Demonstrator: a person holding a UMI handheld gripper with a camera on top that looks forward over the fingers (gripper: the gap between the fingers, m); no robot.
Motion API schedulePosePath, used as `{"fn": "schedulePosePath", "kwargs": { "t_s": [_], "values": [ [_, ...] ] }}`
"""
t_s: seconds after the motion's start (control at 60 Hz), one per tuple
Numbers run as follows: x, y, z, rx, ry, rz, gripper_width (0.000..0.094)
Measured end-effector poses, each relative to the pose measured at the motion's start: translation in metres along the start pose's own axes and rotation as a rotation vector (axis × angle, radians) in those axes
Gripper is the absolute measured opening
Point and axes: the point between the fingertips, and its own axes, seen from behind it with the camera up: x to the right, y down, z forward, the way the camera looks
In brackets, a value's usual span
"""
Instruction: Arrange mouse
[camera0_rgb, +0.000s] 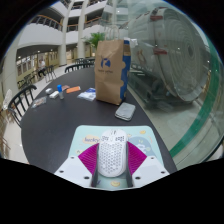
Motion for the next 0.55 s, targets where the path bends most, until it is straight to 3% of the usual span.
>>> {"fn": "schedulePosePath", "kwargs": {
  "t_s": [0.1, 0.133, 0.25, 0.283, 0.317, 0.367, 0.55],
  "values": [
    [0.009, 0.031, 0.014, -0.051, -0.022, 0.01, 0.0425],
    [0.0, 0.022, 0.015, -0.029, -0.033, 0.026, 0.0442],
    [-0.001, 0.028, 0.014, -0.074, -0.079, 0.025, 0.0591],
    [-0.002, 0.029, 0.011, -0.067, -0.104, 0.03, 0.0689],
    [-0.004, 0.03, 0.005, -0.062, -0.122, 0.027, 0.0872],
    [-0.001, 0.032, -0.009, -0.056, -0.117, 0.023, 0.0828],
    [0.01, 0.055, -0.069, -0.007, -0.089, 0.018, 0.0849]
  ]
}}
